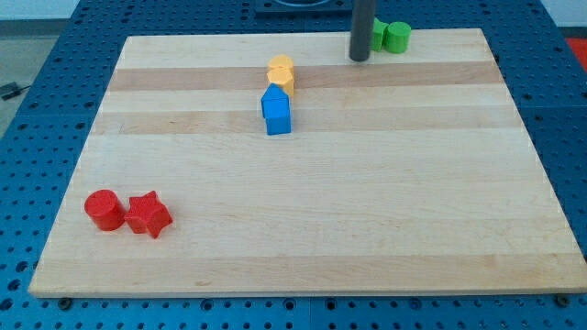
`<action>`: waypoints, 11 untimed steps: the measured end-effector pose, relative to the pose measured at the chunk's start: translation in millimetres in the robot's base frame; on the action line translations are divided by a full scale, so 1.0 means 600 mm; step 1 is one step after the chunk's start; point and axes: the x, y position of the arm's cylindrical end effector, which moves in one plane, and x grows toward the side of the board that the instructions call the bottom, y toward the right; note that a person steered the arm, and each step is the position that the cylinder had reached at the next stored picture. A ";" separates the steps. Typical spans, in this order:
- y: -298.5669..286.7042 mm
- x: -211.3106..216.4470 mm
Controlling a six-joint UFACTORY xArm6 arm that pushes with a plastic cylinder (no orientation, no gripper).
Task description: Place the green circle diagonally bottom right of the green star
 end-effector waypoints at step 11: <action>0.049 -0.118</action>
